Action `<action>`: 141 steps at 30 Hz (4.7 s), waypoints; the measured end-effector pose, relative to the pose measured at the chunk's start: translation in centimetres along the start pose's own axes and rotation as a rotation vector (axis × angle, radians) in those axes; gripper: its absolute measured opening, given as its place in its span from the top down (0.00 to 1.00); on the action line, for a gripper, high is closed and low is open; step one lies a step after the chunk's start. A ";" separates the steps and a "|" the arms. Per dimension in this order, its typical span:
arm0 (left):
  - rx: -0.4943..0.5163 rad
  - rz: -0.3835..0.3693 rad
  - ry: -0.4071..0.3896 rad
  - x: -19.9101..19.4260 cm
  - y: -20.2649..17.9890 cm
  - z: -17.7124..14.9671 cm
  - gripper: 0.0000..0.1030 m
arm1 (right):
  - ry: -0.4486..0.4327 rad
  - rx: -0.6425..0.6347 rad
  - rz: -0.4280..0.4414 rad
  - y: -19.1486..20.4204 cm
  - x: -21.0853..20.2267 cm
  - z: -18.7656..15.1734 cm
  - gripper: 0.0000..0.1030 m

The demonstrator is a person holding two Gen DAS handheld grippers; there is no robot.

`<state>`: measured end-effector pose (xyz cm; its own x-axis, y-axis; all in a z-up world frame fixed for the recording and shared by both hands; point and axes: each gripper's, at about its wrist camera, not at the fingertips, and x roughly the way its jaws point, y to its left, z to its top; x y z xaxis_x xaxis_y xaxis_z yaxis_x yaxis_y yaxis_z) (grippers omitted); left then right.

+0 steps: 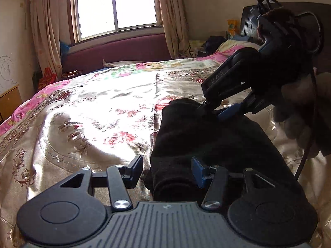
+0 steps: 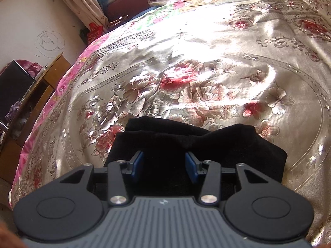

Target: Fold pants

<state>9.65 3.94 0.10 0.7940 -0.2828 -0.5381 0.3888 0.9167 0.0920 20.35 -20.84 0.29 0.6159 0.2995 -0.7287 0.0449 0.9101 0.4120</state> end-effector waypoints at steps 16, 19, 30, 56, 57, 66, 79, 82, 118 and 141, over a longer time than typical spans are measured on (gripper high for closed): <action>0.070 -0.005 0.061 0.8 1.6 2.9 0.22 | -0.119 -0.095 0.089 -2.0 -0.8 0.8 0.54; 0.090 -0.021 0.133 2.7 1.9 2.8 0.22 | -0.055 -0.168 0.143 -1.1 -0.2 2.1 0.53; 0.087 -0.012 0.119 3.5 2.4 2.6 0.22 | -0.115 -0.188 -0.008 -0.1 0.1 -0.2 0.50; 0.032 0.042 0.018 -3.9 0.6 2.4 0.22 | -0.351 -0.120 -0.087 0.8 -15.0 -9.3 0.31; 0.037 0.045 0.017 -4.0 0.5 2.4 0.22 | -0.356 -0.115 -0.087 0.7 -15.0 -9.5 0.31; 0.059 0.058 0.016 -4.0 -0.3 2.5 0.21 | -0.426 -0.061 -0.114 -0.7 -16.0 -10.8 0.25; 0.090 0.053 0.040 -2.9 -2.0 2.6 0.20 | -0.428 -0.021 -0.198 -3.2 -15.4 -10.6 0.01; 0.105 0.051 0.039 -2.7 -2.2 2.7 0.20 | -0.385 -0.010 -0.226 -3.7 -14.3 -10.6 0.01; 0.076 0.019 0.084 0.1 -0.2 2.6 0.17 | -0.187 -0.072 -0.305 -3.1 -9.1 -10.2 0.08; 0.066 -0.146 0.145 4.6 1.9 3.4 0.14 | -0.083 0.054 -0.166 -5.8 -5.6 -8.9 0.08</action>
<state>15.60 3.40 0.61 0.6537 -0.3631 -0.6640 0.5279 0.8474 0.0563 9.61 -25.22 -2.88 0.6593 0.1193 -0.7424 0.1925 0.9276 0.3200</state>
